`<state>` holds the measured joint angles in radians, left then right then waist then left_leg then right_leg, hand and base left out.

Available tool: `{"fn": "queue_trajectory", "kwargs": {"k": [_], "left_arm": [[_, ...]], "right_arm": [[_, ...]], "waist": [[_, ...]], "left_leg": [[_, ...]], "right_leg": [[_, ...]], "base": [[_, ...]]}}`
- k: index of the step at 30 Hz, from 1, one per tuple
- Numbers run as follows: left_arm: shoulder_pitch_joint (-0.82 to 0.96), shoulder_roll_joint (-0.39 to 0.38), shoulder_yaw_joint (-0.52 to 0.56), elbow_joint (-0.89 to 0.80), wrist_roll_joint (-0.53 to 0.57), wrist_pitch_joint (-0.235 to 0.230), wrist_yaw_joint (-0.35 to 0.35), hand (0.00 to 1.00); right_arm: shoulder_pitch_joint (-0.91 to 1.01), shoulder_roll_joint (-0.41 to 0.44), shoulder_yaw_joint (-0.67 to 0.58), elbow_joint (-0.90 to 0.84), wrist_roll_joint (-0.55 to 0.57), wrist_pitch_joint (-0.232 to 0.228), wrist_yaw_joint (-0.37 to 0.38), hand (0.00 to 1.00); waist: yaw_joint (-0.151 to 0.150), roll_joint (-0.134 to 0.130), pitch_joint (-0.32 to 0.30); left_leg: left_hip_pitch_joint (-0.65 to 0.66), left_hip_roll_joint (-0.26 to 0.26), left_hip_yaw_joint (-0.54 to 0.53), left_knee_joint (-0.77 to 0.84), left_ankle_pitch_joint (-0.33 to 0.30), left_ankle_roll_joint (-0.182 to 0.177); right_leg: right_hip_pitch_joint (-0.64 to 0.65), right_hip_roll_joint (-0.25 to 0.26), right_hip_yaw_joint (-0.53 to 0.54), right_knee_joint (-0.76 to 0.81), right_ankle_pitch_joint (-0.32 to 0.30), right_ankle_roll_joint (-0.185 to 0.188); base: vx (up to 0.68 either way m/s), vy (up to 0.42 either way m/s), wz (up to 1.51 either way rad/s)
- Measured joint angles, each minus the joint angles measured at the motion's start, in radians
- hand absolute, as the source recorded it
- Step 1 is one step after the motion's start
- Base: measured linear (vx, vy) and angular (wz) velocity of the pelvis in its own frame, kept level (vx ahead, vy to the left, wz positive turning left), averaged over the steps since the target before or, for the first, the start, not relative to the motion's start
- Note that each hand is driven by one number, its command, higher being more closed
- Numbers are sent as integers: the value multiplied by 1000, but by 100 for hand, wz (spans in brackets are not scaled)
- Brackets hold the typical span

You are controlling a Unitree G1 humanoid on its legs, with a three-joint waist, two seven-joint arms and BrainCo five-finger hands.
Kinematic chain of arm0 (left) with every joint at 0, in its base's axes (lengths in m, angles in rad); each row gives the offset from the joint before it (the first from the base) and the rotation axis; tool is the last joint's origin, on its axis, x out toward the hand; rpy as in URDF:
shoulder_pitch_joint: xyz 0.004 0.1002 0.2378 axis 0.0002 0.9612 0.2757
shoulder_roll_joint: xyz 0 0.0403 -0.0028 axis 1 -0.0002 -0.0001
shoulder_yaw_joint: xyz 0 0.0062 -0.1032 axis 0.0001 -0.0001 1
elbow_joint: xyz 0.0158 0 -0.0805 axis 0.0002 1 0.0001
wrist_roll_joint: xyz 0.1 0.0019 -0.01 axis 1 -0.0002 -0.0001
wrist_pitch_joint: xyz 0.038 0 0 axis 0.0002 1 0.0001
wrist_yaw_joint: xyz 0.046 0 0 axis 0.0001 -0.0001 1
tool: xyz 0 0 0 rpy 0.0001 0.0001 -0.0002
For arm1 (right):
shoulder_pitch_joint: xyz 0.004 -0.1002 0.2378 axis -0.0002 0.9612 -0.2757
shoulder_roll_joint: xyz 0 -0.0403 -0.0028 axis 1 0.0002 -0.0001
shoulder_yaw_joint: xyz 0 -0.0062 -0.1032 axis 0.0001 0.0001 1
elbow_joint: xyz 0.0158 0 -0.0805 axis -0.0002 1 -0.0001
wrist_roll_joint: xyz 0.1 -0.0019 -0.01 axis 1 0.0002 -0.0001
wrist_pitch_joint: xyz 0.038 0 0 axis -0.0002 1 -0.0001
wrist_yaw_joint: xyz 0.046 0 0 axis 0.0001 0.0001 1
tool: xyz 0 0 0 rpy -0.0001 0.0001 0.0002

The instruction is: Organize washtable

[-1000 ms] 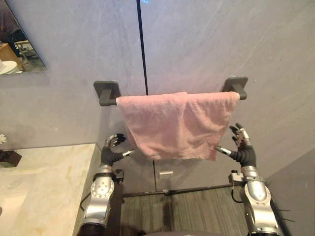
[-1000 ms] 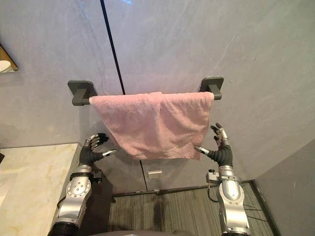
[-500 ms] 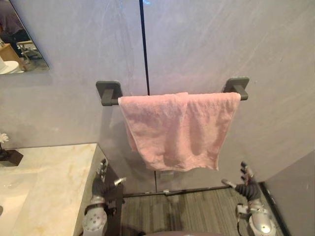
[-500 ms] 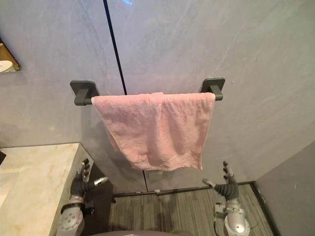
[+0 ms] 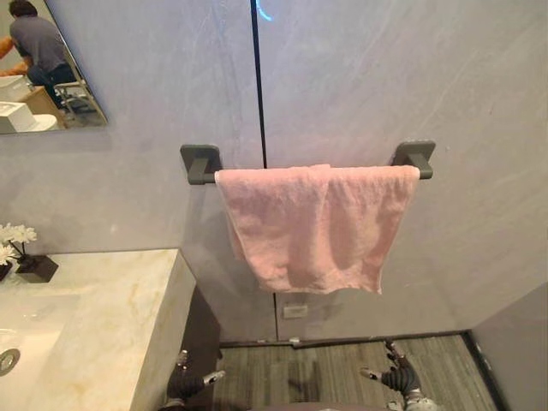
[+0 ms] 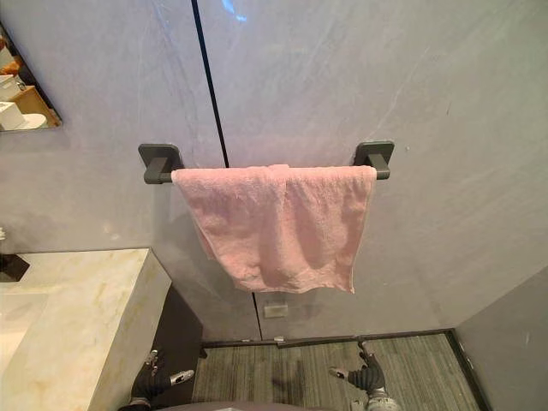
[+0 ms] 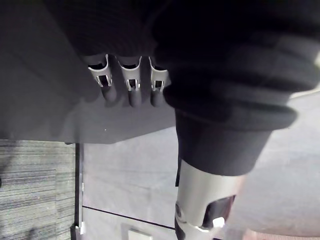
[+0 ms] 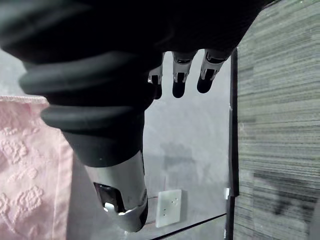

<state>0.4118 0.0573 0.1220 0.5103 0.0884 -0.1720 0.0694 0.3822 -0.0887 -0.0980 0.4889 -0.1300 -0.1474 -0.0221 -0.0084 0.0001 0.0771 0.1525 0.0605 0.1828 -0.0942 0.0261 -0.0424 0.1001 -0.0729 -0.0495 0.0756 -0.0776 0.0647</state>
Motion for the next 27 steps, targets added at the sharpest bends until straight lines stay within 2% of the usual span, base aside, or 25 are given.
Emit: {"fn": "queue_trajectory", "kwargs": {"k": [2, 3, 4, 5, 6, 7, 8, 9, 10, 11, 12, 13, 14, 15, 16, 17, 18, 20, 21, 22, 23, 24, 25, 26, 27], "left_arm": [[-10, 2, 0, 0, -1, 0, 3, 0], [-32, 6, 0, -4, -4, 0, 10, 0], [-49, 7, 0, -10, -7, 0, 21, 0], [-59, 7, 0, -14, -7, 0, 23, 0], [-78, 8, 1, -34, -8, 1, 27, 0], [-96, 19, -6, -41, -8, -1, 31, 0], [-103, 25, -10, -43, -8, -1, 35, 0], [-107, 31, -11, -49, -7, -1, 45, 0], [-108, 36, -8, -50, -6, -1, 47, 0], [-108, 37, -6, -49, -6, 0, 48, 0], [-106, 31, -7, -47, -6, 1, 53, 0], [-109, 21, -10, -49, -6, 1, 62, 0], [-111, 11, -15, -50, -6, 1, 65, 0], [-112, -10, -44, -54, -6, 0, 66, 0], [-114, -17, -53, -55, -6, 0, 66, 0], [-115, -32, -89, -63, -6, 0, 65, 0], [-118, -34, -94, -69, -6, 0, 64, 0], [-118, -24, -97, -74, -5, 1, 64, 0], [-118, -18, -100, -76, -4, 1, 65, 0], [-118, -10, -104, -83, 0, 1, 65, 0], [-118, -5, -110, -103, 2, 1, 64, 0], [-117, -5, -110, -111, 2, 1, 64, 0], [-120, -4, -110, -113, 2, -1, 64, 0], [-127, -3, -110, -111, 2, -1, 63, 0], [-139, -2, -112, -102, 2, -3, 62, 0]], "right_arm": [[-19, 3, 8, -1, 0, 0, -3, 0], [-35, 2, 26, -3, -4, 0, -14, 0], [-50, 4, 30, -4, -10, 1, -22, 0], [-54, 4, 32, -4, -12, 1, -23, 0], [-58, 5, 42, -6, -20, 3, -25, 0], [-53, 5, 61, -9, -20, 3, -28, 0], [-44, 6, 69, -11, -20, 3, -28, 0], [-31, 12, 85, -15, -20, 3, -27, 0], [-25, 18, 88, -31, -19, 3, -28, 0], [-27, 20, 88, -42, -19, 3, -29, 0], [-49, 19, 88, -51, -18, 1, -39, 0], [-77, 12, 88, -51, -17, 2, -45, 0], [-89, 6, 88, -51, -17, 0, -46, 0], [-102, -8, 90, -52, -13, -3, -52, 0], [-102, -14, 92, -51, -5, -4, -57, 0], [-99, -33, 103, -30, 3, -3, -67, 0], [-104, -35, 104, -15, 3, -1, -67, 0], [-104, -20, 104, 7, 3, 2, -75, 0], [-105, -20, 104, 7, 3, 2, -78, 0], [-105, -20, 105, 6, 3, 2, -83, 0], [-106, -19, 106, 4, 3, 2, -83, 0], [-108, -20, 107, 4, 3, 1, -83, 0], [-108, -24, 106, 8, 3, 0, -82, 0], [-110, -24, 108, 15, 3, -2, -81, 0], [-118, -23, 104, 29, 3, -4, -81, 0]], "waist": [[2, -7, 2], [6, -15, 13], [8, -9, 28], [12, -11, 34], [24, -12, 40], [20, -17, 48], [21, -25, 48], [23, -49, 36], [27, -65, 28], [31, -72, 31], [54, -82, 33], [72, -84, 44], [79, -73, 55], [78, -38, 67], [77, -21, 71], [68, 16, 92], [66, 21, 96], [49, -12, 117], [47, -18, 121], [48, -24, 124], [48, -15, 120], [47, -15, 121], [42, -13, 118], [33, -12, 116], [18, 1, 107]], "left_leg": [[-57, 2, 8, 56, -18, 0], [-126, 11, 14, 146, -62, 0], [-176, 22, 9, 228, -94, 4], [-200, 31, 0, 265, -106, 11], [-236, 48, -13, 305, -119, 16], [-267, 46, -49, 333, -119, 16], [-283, 45, -67, 352, -117, 14], [-337, 41, -112, 399, -118, 13], [-378, 41, -132, 441, -114, 8], [-402, 40, -137, 465, -111, 4], [-455, 41, -143, 507, -102, -8], [-472, 47, -153, 509, -79, -28], [-478, 55, -161, 498, -60, -36], [-509, 74, -203, 462, 0, -56], [-518, 84, -222, 436, 31, -63], [-508, 119, -231, 298, 146, -62], [-499, 134, -201, 268, 136, -56], [-504, 145, -92, 421, 88, -61], [-506, 146, -85, 482, 56, -62], [-508, 154, -81, 565, -6, -59], [-500, 177, -76, 701, -96, -53], [-485, 189, -71, 744, -125, -53], [-430, 218, -56, 805, -190, -54], [-387, 234, -43, 810, -213, -54], [-321, 255, -32, 769, -224, -48]], "right_leg": [[-55, -5, 7, 47, -11, 6], [-99, -7, 19, 95, -20, 3], [-126, -5, 23, 134, -31, 5], [-139, -3, 29, 150, -36, 12], [-175, 4, 38, 223, -66, 14], [-218, -11, 56, 413, -129, 13], [-222, -22, 60, 486, -149, 23], [-215, -41, 102, 608, -178, 56], [-194, -49, 143, 639, -196, 85], [-173, -57, 164, 622, -198, 88], [-99, -54, 196, 495, -266, 95], [-64, -42, 184, 422, -317, 62], [-52, -33, 178, 394, -337, 43], [-51, 4, 134, 352, -366, 8], [-56, 24, 114, 343, -369, -1], [-75, 73, 37, 336, -337, -54], [-80, 82, 6, 334, -326, -74], [-91, 71, -100, 330, -296, -115], [-93, 69, -114, 323, -287, -120], [-96, 70, -130, 306, -265, -126], [-107, 73, -157, 270, -224, -135], [-108, 74, -170, 253, -207, -140], [-103, 77, -199, 210, -170, -143], [-102, 77, -215, 186, -152, -142], [-107, 76, -252, 158, -122, -137]], "base": [[-37, -5, -12], [-33, -12, -13], [-53, -17, -8], [-53, -6, 9], [-49, -5, 43], [-26, -11, 62], [-13, -111, 100], [-7, -211, 98], [-9, -253, 89], [-70, -288, 61], [-176, -325, 39], [-238, -332, 35], [-333, -335, 52], [-315, -265, 63], [-514, -377, 131], [-443, -278, 116], [-482, -313, 154], [-313, -233, 122], [-224, -161, 80], [-249, -107, 59], [-237, -72, 51], [-321, -36, 58], [-226, 12, 48], [-261, 45, 74], [-158, 61, 65]]}}
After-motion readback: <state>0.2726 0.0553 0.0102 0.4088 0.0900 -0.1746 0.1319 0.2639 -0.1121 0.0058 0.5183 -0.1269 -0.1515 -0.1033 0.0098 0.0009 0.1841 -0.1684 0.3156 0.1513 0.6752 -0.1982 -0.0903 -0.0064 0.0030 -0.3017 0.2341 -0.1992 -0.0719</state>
